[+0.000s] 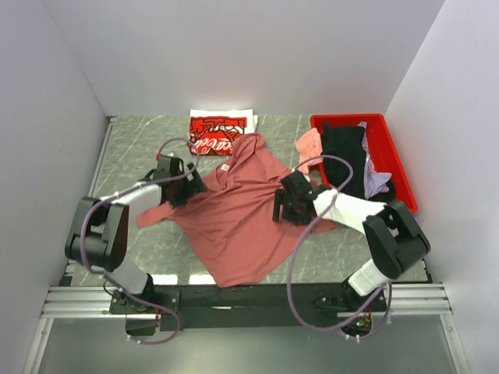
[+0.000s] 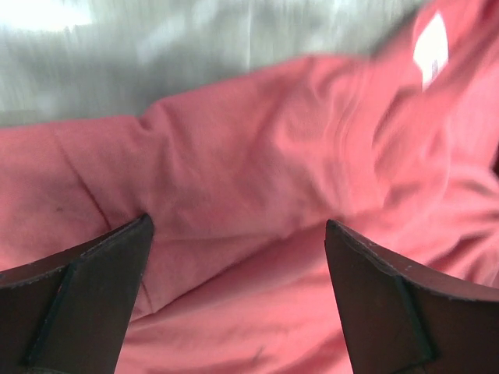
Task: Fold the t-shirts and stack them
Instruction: Flatten the tshirt out
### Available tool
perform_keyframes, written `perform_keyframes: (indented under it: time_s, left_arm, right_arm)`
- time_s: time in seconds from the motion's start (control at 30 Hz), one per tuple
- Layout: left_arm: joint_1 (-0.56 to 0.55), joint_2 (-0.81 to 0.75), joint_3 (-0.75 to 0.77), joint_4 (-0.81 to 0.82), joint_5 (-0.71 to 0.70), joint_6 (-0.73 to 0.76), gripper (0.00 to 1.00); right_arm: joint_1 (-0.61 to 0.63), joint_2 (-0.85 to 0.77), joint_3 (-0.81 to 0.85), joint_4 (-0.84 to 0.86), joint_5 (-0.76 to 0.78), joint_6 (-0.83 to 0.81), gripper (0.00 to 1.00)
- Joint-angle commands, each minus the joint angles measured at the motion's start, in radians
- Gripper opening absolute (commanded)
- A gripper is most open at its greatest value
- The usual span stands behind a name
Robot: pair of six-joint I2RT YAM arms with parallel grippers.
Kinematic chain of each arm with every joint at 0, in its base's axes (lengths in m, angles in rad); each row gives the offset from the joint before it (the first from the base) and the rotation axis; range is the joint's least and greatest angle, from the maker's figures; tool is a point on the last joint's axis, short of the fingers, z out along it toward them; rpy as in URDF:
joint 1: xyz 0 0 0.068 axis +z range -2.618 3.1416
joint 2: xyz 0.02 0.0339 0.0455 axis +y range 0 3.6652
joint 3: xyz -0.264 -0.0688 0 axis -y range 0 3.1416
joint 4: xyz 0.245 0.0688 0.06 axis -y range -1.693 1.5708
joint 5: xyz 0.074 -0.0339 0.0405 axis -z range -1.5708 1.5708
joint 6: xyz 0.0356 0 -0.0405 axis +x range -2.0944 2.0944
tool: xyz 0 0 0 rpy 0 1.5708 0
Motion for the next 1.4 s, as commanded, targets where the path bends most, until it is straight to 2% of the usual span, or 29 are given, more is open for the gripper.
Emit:
perform_keyframes:
  time_s: [0.0, 0.13, 0.3, 0.47, 0.57, 0.67, 0.7, 0.77, 0.93, 1.1, 1.23, 1.37]
  left_arm:
    - [-0.052, -0.070, -0.125, -0.050, 0.017, -0.048, 0.99]
    - [-0.194, -0.162, -0.229, 0.004, 0.073, -0.157, 0.99]
    - [-0.353, -0.186, -0.231, 0.067, 0.080, -0.252, 1.00]
    - [-0.396, -0.088, -0.112, 0.043, 0.008, -0.274, 1.00]
    - [-0.397, -0.093, -0.059, 0.001, -0.069, -0.277, 0.99]
    - [-0.397, -0.164, -0.052, -0.060, -0.094, -0.272, 0.99]
    - [-0.397, -0.207, -0.052, -0.076, -0.156, -0.264, 1.00]
    - [-0.397, -0.251, -0.053, -0.109, -0.181, -0.255, 0.99]
    - [-0.397, -0.394, -0.093, -0.171, -0.213, -0.218, 0.99]
    - [-0.397, -0.408, -0.119, -0.275, -0.256, -0.211, 1.00]
    - [-0.400, -0.455, -0.182, -0.294, -0.181, -0.206, 0.99]
    - [-0.430, -0.555, -0.231, -0.359, -0.134, -0.214, 0.99]
  right_arm:
    - [-0.067, 0.111, 0.091, 0.054, 0.021, -0.046, 0.82]
    - [-0.108, 0.223, 0.227, 0.045, 0.027, -0.083, 0.82]
    - [-0.165, 0.373, 0.455, 0.044, 0.015, -0.130, 0.82]
    - [-0.191, 0.539, 0.681, -0.010, -0.028, -0.199, 0.81]
    - [-0.182, 0.513, 0.752, -0.056, -0.040, -0.225, 0.79]
    - [-0.176, 0.398, 0.697, -0.061, -0.016, -0.247, 0.80]
    - [-0.173, 0.366, 0.656, -0.062, -0.010, -0.248, 0.80]
    - [-0.165, 0.266, 0.602, -0.065, -0.005, -0.255, 0.80]
    - [-0.133, 0.029, 0.377, -0.067, 0.043, -0.198, 0.82]
    - [-0.082, -0.160, 0.093, -0.091, 0.043, -0.083, 0.81]
    - [-0.001, -0.324, -0.061, -0.148, 0.053, 0.014, 0.81]
    - [0.047, -0.394, -0.157, -0.182, 0.047, 0.081, 0.81]
